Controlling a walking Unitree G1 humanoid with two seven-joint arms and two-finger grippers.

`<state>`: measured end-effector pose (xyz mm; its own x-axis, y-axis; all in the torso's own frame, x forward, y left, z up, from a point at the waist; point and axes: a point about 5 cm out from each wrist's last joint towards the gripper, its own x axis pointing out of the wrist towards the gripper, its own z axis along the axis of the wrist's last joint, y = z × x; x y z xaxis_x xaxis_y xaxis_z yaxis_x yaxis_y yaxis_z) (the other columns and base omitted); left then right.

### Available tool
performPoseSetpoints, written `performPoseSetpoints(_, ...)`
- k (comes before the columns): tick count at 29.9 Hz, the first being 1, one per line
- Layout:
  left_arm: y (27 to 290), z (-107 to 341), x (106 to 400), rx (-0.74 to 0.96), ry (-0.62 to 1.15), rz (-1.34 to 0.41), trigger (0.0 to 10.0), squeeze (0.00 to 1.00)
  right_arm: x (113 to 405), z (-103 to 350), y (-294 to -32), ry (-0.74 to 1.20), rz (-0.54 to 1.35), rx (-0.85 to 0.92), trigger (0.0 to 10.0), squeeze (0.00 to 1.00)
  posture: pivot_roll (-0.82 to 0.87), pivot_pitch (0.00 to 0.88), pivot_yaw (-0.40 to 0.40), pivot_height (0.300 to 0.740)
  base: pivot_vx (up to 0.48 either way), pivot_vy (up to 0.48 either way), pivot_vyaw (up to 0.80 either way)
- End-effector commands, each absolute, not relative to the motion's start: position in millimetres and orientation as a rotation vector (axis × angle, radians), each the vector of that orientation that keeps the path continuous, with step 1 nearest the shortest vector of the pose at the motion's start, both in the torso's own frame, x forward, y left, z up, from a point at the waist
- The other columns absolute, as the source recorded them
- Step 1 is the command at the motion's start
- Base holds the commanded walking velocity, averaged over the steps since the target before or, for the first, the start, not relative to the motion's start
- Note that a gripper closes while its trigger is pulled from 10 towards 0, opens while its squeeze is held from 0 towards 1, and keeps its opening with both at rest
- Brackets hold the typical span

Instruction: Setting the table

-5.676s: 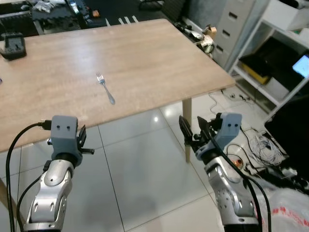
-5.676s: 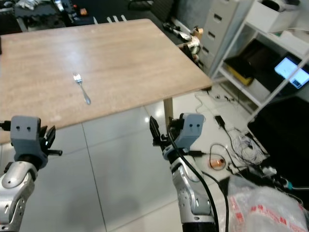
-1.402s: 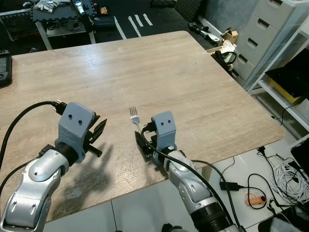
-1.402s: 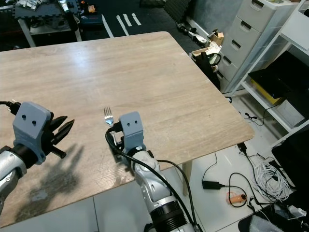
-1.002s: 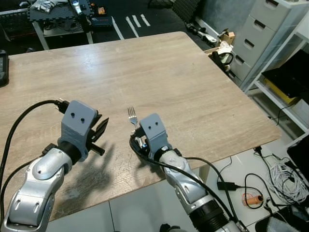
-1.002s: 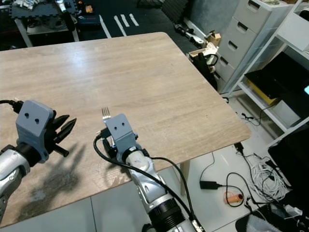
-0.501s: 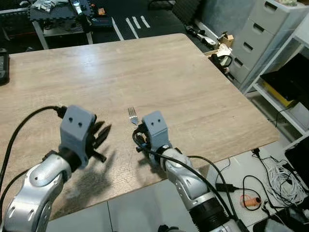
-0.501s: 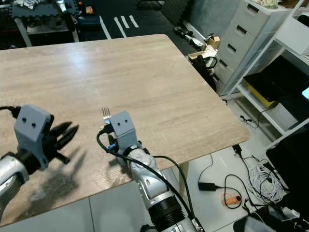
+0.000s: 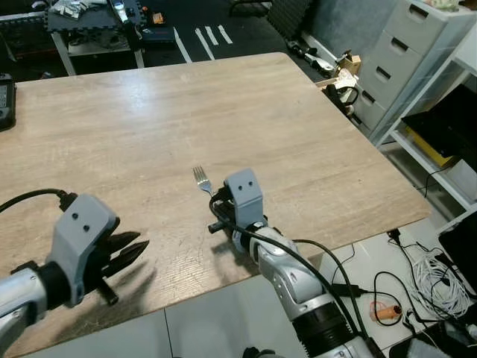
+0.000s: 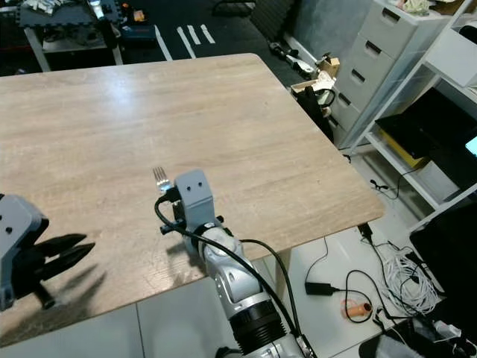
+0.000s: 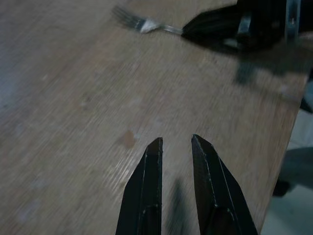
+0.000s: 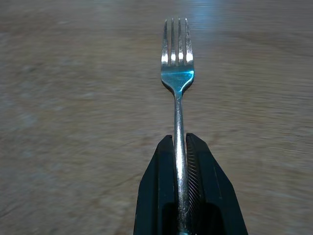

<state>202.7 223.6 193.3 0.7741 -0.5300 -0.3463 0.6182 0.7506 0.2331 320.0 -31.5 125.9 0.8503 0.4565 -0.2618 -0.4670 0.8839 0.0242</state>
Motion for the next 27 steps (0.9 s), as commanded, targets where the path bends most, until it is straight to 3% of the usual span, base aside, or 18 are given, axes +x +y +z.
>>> performPoseSetpoints(1, 224, 195, 201, 0.356, 0.262, -0.647, 10.0, 0.00, 315, 95, -48, 0.409, 0.410, -0.046, 0.0, 0.00, 0.09, 0.130, 0.001, 0.740, 0.000, 0.000, 0.00)
performPoseSetpoints(5, 225, 199, 206, 0.359, 0.235, -0.619, 10.0, 0.00, 327, 116, -59, 0.270, 0.331, 0.009, 0.3, 0.00, 0.09, 0.124, -0.001, 0.740, 0.000, 0.000, 0.00)
performPoseSetpoints(6, 224, 200, 207, 0.357, 0.230, -0.618, 10.0, 0.00, 329, 123, -62, 0.230, 0.315, 0.021, 5.8, 0.00, 0.09, 0.124, -0.001, 0.740, 0.000, 0.000, 0.00)
performPoseSetpoints(7, 224, 200, 207, 0.357, 0.230, -0.618, 10.0, 0.00, 329, 123, -62, 0.230, 0.315, 0.021, 5.8, 0.00, 0.09, 0.124, -0.001, 0.740, 0.000, 0.000, 0.00)
performPoseSetpoints(8, 222, 200, 207, 0.351, 0.225, -0.620, 10.0, 0.00, 331, 130, -65, 0.189, 0.308, 0.038, 10.0, 0.00, 0.09, 0.121, -0.001, 0.740, 0.000, 0.000, 0.00)
performPoseSetpoints(11, 213, 202, 215, 0.332, 0.176, -0.607, 10.0, 0.00, 332, 160, -82, 0.028, 0.282, 0.098, 10.0, 0.00, 0.09, 0.116, 0.000, 0.740, 0.000, 0.000, 0.00)
performPoseSetpoints(18, 201, 206, 240, 0.274, 0.073, -0.510, 10.0, 0.00, 318, 178, -101, -0.093, 0.245, 0.124, 10.0, 0.00, 0.08, 0.106, 0.003, 0.740, 0.000, 0.000, 0.00)
performPoseSetpoints(24, 184, 195, 272, 0.263, 0.003, -0.336, 10.0, 0.00, 287, 163, -120, -0.098, 0.109, 0.148, 10.0, 0.00, 0.04, 0.099, 0.015, 0.740, 0.000, 0.000, 0.00)
performPoseSetpoints(27, 165, 191, 275, 0.214, -0.012, -0.356, 10.0, 0.00, 270, 151, -132, -0.070, 0.004, 0.132, 10.0, 0.00, 0.02, 0.098, 0.030, 0.740, 0.000, 0.000, 0.00)
